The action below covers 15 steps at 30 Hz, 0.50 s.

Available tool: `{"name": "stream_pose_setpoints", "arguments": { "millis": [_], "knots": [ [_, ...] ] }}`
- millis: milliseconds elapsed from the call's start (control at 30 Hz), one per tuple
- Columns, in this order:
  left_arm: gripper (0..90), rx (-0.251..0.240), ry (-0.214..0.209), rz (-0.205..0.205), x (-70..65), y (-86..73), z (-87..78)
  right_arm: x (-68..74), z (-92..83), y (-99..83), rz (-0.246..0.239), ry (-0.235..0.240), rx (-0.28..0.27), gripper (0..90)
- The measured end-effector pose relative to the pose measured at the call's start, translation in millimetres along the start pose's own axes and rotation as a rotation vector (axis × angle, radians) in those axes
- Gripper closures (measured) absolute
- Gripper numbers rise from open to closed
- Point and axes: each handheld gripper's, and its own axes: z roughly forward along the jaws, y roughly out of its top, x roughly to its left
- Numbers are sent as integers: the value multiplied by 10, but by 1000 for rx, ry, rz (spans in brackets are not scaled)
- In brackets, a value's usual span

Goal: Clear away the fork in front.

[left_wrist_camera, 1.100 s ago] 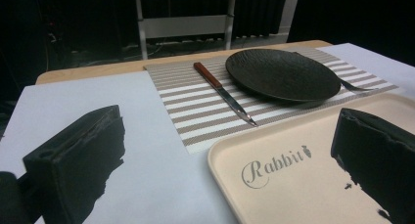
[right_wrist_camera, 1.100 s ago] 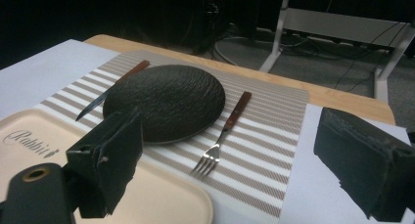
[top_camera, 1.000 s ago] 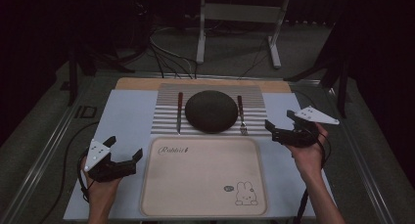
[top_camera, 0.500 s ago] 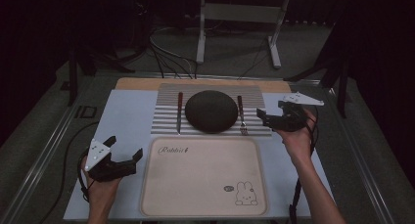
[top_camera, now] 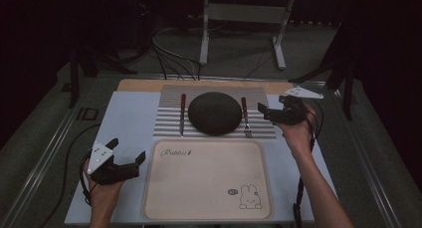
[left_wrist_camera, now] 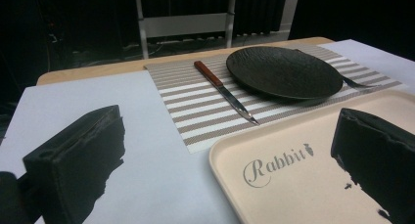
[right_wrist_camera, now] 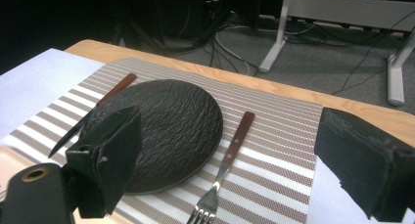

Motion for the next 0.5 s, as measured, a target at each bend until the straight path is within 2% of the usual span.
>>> {"name": "stream_pose_setpoints", "arguments": {
  "millis": [200,233,500],
  "knots": [
    [0,2,1,-1,4,-2,4,-39,112,59,4,-3,11,108],
    [0,3,2,1,7,-3,5,-53,193,94,-3,-14,37,108],
    [0,1,3,-2,13,-5,7,-102,426,164,1,-38,94,108]
  ]
}}
